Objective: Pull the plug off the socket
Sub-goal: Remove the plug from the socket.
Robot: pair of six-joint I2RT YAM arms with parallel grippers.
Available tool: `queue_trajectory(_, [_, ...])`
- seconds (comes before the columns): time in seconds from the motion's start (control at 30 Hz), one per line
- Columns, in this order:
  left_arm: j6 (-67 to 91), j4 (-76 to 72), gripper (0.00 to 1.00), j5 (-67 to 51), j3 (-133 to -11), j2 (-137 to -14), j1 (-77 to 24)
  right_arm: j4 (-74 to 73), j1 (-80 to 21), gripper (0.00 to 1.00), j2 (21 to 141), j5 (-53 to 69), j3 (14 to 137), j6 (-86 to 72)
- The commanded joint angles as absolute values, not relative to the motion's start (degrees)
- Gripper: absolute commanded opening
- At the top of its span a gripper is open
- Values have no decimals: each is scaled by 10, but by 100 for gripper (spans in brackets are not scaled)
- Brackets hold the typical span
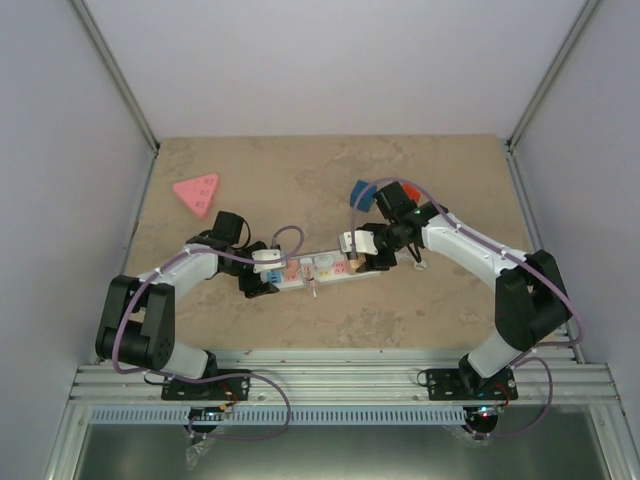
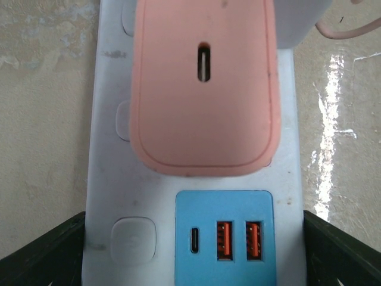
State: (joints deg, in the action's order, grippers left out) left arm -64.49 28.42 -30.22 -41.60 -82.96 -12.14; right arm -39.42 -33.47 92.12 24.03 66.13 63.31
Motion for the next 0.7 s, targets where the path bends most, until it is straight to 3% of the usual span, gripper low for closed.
queue_trajectory(0.0, [-635,263,0,-320,-421,-817,-117,-450,-332,27,923,309,695,646])
queue_trajectory(0.3, [-635,263,0,-319,-421,-817,-117,-370,-331,26,903,266,653,627])
queue_trajectory(0.53, [-635,263,0,-320,-421,-818,-117,-352,-308,26,893,298,632,634])
queue_trajectory(0.67, [-635,263,0,-320,-421,-818,-117,-351,-334,26,896,246,647,609])
